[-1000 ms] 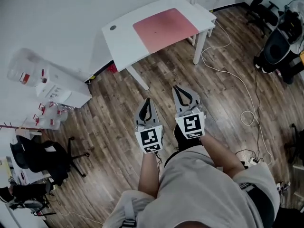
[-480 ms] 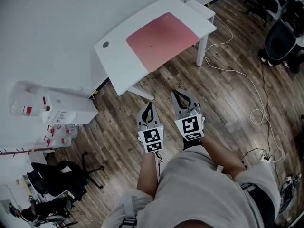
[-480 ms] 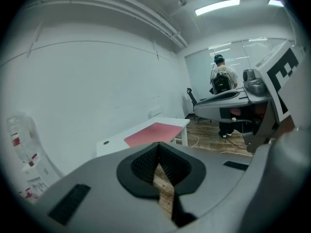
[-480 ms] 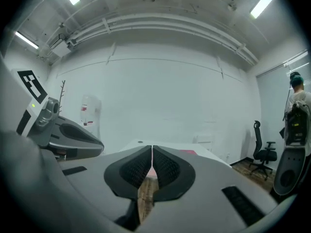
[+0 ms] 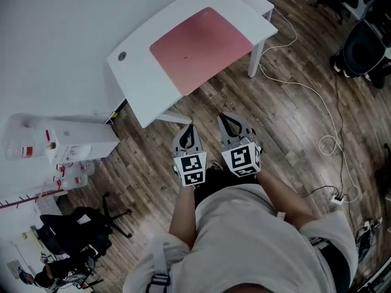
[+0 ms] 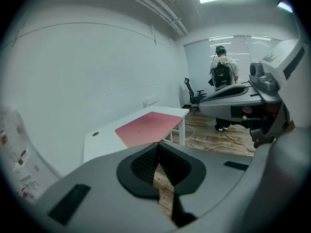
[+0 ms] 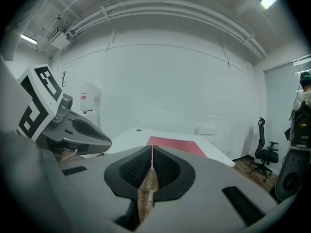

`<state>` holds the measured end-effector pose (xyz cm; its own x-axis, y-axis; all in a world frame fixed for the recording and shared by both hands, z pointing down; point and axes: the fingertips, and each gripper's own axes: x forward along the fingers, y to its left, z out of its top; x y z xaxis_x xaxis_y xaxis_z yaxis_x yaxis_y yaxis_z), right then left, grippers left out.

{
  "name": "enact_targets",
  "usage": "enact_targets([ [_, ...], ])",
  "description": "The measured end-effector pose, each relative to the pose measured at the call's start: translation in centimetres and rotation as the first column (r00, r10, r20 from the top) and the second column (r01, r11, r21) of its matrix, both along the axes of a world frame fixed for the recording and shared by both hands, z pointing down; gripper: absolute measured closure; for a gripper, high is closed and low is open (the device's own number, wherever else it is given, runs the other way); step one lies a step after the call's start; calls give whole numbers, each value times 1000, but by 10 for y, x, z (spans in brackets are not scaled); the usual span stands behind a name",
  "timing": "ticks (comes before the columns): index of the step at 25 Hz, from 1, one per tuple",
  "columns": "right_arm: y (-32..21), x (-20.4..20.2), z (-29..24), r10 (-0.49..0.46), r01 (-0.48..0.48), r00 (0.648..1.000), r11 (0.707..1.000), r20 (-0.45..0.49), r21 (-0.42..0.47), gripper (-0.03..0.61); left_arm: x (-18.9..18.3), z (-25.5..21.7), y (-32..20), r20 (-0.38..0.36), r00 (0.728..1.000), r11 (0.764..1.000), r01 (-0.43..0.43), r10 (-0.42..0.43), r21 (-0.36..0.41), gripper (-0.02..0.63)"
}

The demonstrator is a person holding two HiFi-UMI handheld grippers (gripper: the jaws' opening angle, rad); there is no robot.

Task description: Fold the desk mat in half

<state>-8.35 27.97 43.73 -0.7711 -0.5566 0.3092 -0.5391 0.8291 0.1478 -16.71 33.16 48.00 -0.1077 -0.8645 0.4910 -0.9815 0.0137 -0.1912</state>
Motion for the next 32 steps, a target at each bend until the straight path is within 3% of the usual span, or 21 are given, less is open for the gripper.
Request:
enact_targets([
  [5,-12,-20,13,-22,21,999,1000,-27,-21,537,-21,22,-14,-112,992,997,64,-67,-31,603],
  [10,-34,-42,27,-1,-2,999,998,-55,-56,537,-50,51,-34,-240,962,991,115,-128,-70,603],
  [16,-64,-78,51,-62,50,989,995,-138,-84,537,-75,79,-74,-305,940,987,131,-153,-92,603],
  [19,-77,-100,66,-101,80,979,990,-178,-117,537,-87,95,-90,-364,914,983,145,-177,-113,603],
  [22,-84,-123,81,-141,109,968,981,-209,-158,537,-100,109,-101,-452,868,978,170,-206,-121,603],
  [25,-87,-137,88,-172,126,955,973,-241,-193,537,-111,122,-106,-555,794,969,219,-247,-117,603],
  [32,-101,-136,85,-185,122,935,969,-303,-213,537,-106,160,-119,-668,674,947,262,-316,-184,601],
])
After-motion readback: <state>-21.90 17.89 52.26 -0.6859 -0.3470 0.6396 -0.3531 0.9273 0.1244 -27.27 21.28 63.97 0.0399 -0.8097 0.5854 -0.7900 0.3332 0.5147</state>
